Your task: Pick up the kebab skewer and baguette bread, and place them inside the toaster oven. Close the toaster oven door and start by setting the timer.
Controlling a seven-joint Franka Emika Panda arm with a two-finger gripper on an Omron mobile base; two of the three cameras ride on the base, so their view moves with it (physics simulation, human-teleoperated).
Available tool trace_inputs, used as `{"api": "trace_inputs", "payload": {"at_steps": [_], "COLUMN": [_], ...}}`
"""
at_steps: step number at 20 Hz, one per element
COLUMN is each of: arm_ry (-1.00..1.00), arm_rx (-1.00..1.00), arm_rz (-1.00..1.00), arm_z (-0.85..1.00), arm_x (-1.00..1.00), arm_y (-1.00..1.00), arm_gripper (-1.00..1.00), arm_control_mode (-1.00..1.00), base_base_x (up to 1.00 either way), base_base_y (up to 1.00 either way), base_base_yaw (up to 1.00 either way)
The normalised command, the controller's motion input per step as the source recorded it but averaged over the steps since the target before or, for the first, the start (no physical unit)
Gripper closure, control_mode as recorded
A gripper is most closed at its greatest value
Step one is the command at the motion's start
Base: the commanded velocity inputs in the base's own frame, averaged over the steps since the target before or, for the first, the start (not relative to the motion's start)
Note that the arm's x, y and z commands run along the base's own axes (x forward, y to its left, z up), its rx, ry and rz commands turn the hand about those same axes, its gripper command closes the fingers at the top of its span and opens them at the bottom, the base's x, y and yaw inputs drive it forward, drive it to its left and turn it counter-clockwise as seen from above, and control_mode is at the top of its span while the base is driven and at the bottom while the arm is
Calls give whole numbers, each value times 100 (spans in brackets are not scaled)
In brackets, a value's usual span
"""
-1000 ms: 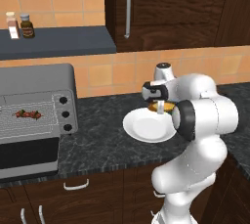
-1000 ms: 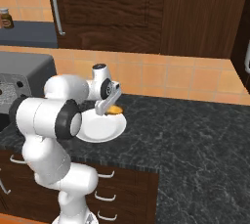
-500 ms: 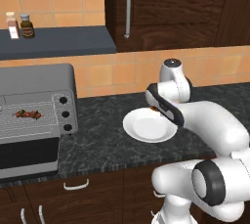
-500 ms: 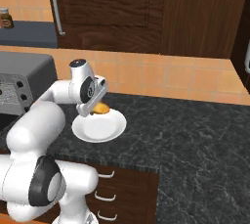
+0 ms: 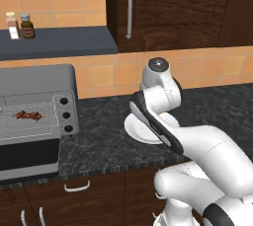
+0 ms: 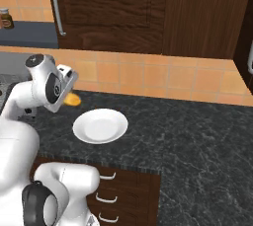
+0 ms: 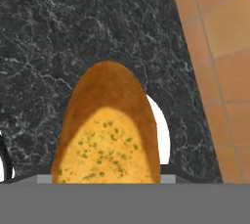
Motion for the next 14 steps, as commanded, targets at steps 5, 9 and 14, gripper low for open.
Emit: {"api": "trace_inputs", "payload": {"at_steps": [5,9,14], "arm_ry": [-22,-22,-16], "arm_rx": [0,0,0], "arm_rz": [3,0,4], "arm_z": [43,14,7], "arm_x": [-52,-55,-29], "arm_y": [91,92,95], "arm_gripper": [100,100,100], "arm_control_mode": [-100,-100,-100], "base_base_x": [0,0,0], "base_base_y": [0,0,0], "base_base_yaw": [0,0,0]}}
